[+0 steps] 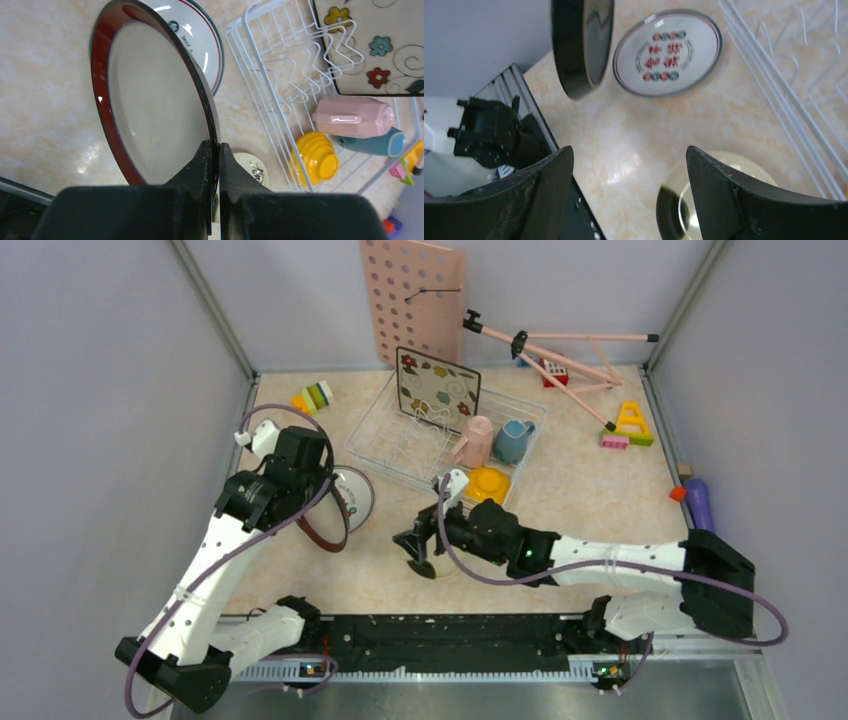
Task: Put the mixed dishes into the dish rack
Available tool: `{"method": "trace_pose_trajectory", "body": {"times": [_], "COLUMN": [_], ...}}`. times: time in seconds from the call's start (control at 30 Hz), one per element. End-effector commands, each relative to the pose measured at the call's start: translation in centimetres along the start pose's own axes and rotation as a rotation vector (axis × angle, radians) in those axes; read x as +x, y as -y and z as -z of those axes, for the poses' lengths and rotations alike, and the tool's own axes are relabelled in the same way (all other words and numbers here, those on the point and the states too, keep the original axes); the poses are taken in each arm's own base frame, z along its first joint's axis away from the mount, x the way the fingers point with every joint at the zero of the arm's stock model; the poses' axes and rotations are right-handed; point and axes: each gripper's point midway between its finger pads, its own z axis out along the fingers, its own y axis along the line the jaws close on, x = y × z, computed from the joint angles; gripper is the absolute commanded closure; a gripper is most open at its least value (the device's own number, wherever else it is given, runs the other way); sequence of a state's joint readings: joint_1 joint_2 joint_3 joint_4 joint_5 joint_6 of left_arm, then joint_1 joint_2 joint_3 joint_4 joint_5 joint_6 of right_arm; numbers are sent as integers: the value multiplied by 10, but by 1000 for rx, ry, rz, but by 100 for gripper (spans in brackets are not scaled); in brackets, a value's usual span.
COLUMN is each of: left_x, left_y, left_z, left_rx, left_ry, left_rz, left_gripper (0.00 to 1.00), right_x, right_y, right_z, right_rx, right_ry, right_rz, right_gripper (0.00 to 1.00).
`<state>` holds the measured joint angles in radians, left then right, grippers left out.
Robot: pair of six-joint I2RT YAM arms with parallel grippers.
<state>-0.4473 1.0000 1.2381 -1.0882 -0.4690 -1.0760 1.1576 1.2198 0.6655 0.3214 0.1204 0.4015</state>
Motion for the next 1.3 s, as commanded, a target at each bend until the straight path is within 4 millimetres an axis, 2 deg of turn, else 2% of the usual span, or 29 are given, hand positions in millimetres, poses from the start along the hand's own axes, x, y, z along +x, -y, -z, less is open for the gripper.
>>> {"method": "trace_pose_trajectory", "body": {"times": [0.0,0.07,0.2,0.4,0.57,0.67,0.77,0.8,0.83,0.9,0.93,0.97,1.07,1.13,1.27], "left_x": [-27,-27,-28,-24,-21,-20,-21,-21,-21,-23,-23,-23,-28,-37,-61], "left_y": [56,63,74,91,98,100,98,97,97,96,96,95,90,83,67], "left_z": [23,26,32,36,37,38,38,38,39,41,42,44,48,54,71], "left_rx": [220,250,289,348,381,389,389,386,389,401,406,410,405,388,373], "left_ry": [32,19,-10,-64,-89,-101,-96,-94,-90,-86,-85,-82,-57,-15,115], "left_rz": [167,203,259,296,314,323,333,337,337,337,334,328,294,255,90], "left_gripper": [100,100,100,100,100,100,100,100,97,82,71,54,22,16,10], "right_x": [-89,-99,-101,-93,-80,-72,-71,-72,-75,-83,-87,-93,-113,-129,-158], "right_y": [-31,-34,-38,-49,-35,-32,-34,-34,-33,-33,-34,-35,-30,-26,-25], "right_z": [-28,-37,-57,-74,-93,-102,-103,-102,-100,-95,-93,-90,-83,-76,-60], "right_rx": [4,30,85,108,199,222,214,217,225,226,221,217,245,250,227], "right_ry": [324,377,390,380,333,304,284,286,290,311,323,336,360,385,410], "right_rz": [109,104,143,198,193,208,226,234,239,256,274,289,344,375,503], "right_gripper": [19,20,21,21,24,35,73,94,100,100,100,100,100,100,100]}}
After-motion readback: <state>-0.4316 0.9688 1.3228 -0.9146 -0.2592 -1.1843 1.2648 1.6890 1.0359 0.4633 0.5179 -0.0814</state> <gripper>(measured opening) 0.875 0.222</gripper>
